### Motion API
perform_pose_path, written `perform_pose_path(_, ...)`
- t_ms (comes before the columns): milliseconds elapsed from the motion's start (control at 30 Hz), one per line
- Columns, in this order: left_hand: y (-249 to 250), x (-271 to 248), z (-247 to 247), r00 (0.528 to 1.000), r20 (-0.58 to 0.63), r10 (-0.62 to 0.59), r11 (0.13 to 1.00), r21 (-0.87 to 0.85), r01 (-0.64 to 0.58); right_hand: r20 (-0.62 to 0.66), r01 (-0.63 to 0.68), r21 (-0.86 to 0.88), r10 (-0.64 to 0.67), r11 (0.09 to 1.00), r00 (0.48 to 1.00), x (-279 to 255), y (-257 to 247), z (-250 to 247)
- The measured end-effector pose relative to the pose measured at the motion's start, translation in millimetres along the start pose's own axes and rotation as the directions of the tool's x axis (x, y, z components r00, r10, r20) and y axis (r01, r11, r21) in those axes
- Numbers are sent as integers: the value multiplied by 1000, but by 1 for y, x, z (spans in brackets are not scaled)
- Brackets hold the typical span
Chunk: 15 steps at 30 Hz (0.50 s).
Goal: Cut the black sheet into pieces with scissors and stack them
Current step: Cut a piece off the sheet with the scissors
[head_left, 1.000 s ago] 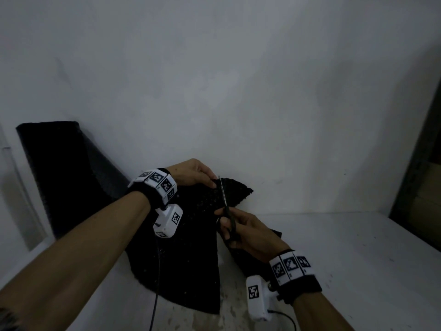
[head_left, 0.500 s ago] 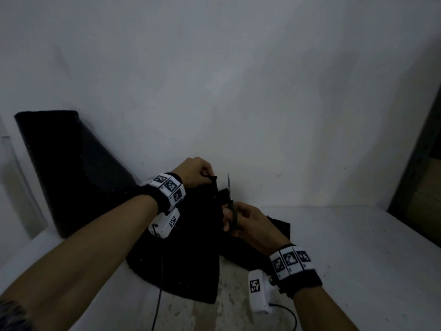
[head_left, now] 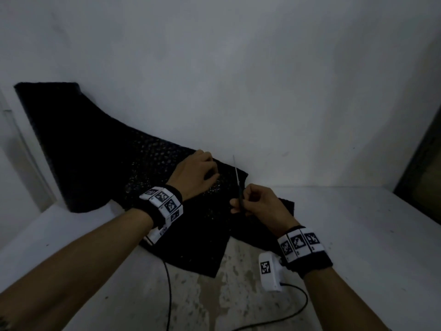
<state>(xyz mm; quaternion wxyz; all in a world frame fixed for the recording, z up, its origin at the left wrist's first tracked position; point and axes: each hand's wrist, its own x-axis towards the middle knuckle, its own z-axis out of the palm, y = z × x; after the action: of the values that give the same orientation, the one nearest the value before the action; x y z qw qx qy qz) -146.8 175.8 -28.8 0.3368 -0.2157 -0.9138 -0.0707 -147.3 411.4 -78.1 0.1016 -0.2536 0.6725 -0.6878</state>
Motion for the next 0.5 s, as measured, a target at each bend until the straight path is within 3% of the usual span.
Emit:
perform_pose_path(67,10,-3,-2,966,177,-186,950,-220,224,-8,-2,3,2,1000,1000,-1,0,4)
perform_pose_path(100,19,-3,-5,898,321,-302,825,-384,415,-8,-2,-14,2,1000,1000,-2,0,7)
perform_pose_path(133,27,-3,-7,793,486,-366,618,-510,598,-8,0,-37,0,999,1000,-2,0,10)
perform_pose_path(167,35,-4,-9,682,632,-368,409,-549,729,-12,3,-58,-3,998,1000,0,0,14)
perform_pose_path(200,40,-7,-10,610,726,-318,275,-545,792,-17,4,-83,-6,997,1000,1,1,17)
perform_pose_path(233,43,-11,-9,585,771,-251,215,-545,810,-20,10,-107,-12,994,1000,3,4,19)
perform_pose_path(300,45,-20,-6,582,799,-150,123,-569,813,-14,12,-152,-14,988,1000,7,7,25)
perform_pose_path(367,45,-25,-3,571,811,-129,15,-574,819,-7,-18,-163,17,987,1000,8,10,30)
perform_pose_path(500,44,-30,-2,553,827,-97,-49,-559,828,-3,-61,-215,62,975,998,5,9,35)
